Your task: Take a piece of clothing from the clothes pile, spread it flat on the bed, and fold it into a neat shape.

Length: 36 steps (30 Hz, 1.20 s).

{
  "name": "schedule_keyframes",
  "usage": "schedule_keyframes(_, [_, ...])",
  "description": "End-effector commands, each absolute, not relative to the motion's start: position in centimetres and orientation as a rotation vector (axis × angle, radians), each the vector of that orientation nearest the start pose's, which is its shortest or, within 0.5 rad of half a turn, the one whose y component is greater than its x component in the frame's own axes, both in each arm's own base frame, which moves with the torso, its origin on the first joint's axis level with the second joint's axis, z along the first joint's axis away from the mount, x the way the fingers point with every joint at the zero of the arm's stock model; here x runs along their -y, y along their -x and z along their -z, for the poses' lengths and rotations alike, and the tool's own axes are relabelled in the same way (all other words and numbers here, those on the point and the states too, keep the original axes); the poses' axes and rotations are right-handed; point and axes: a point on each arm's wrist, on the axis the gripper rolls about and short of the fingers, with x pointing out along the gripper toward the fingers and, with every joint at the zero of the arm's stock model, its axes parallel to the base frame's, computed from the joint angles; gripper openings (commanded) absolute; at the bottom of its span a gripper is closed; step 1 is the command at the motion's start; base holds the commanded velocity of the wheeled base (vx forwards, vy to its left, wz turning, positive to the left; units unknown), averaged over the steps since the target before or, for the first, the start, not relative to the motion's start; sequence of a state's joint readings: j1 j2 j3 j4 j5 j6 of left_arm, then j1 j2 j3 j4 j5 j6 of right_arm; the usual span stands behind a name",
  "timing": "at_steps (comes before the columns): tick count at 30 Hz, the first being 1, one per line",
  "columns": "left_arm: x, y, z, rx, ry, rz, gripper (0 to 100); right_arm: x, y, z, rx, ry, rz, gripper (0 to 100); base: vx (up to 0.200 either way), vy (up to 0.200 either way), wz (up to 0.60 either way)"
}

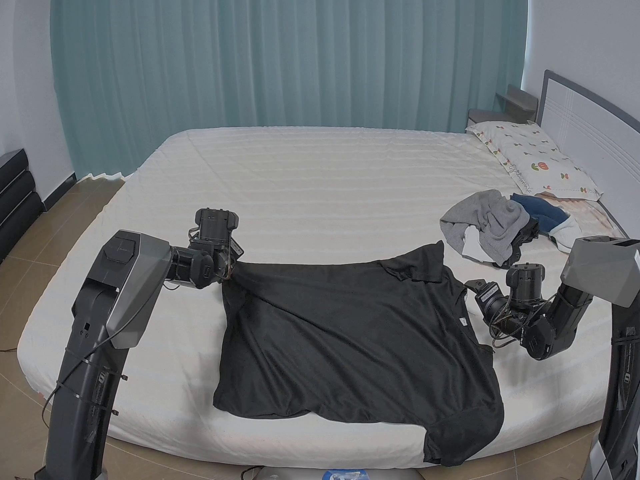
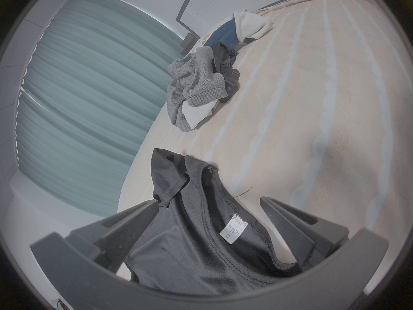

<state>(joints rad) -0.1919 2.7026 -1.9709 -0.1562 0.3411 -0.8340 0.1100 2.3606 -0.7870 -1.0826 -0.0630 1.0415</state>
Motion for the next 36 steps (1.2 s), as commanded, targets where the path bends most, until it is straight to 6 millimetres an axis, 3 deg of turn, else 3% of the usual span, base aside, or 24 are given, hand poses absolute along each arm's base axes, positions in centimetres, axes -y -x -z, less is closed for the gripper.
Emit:
schedule_keyframes(1, [9.5, -51.5, -2.4, -0.487, 0.655, -0.355, 100, -4.0, -37.6, 1.3, -0.468, -0.977, 0.212, 100, 0.0, 0.0, 0.0])
schedule_keyframes(4, [9.3, -51.0, -3.2, -0.49, 0.662, -0.349, 100, -4.0, -37.6, 1.2, -0.468, -0.977, 0.212, 100, 0.0, 0.0, 0.0])
schedule_keyframes(11, [8.9, -47.7, -6.0, -0.548, 0.685, -0.278, 100, -3.8, -36.9, 1.3, -0.477, -0.94, 0.21, 100, 0.0, 0.0, 0.0])
schedule_keyframes(13, [8.6, -45.5, -6.4, -0.565, 0.695, -0.232, 100, -3.8, -36.4, 1.5, -0.467, -0.915, 0.195, 100, 0.0, 0.0, 0.0])
schedule_keyframes(17, [8.2, -42.8, -6.5, -0.581, 0.703, -0.201, 100, -3.8, -35.7, 1.6, -0.461, -0.897, 0.183, 100, 0.0, 0.0, 0.0])
schedule_keyframes(19, [8.2, -42.8, -6.5, -0.581, 0.703, -0.201, 100, -3.8, -35.7, 1.6, -0.461, -0.897, 0.183, 100, 0.0, 0.0, 0.0])
schedule_keyframes(20, [7.9, -40.8, -6.5, -0.599, 0.702, -0.197, 100, -3.8, -35.4, 1.8, -0.469, -0.875, 0.181, 100, 0.0, 0.0, 0.0])
schedule_keyframes(24, [7.7, -38.9, -6.6, -0.619, 0.702, -0.188, 100, -3.8, -35.1, 2.0, -0.481, -0.842, 0.178, 100, 0.0, 0.0, 0.0])
schedule_keyframes(26, [7.5, -37.0, -6.5, -0.642, 0.706, -0.165, 100, -3.8, -34.9, 1.9, -0.482, -0.838, 0.175, 100, 0.0, 0.0, 0.0])
schedule_keyframes(36, [7.7, -32.0, -4.7, -0.711, 0.693, -0.125, 100, -4.0, -34.3, 1.9, -0.481, -0.822, 0.164, 100, 0.0, 0.0, 0.0])
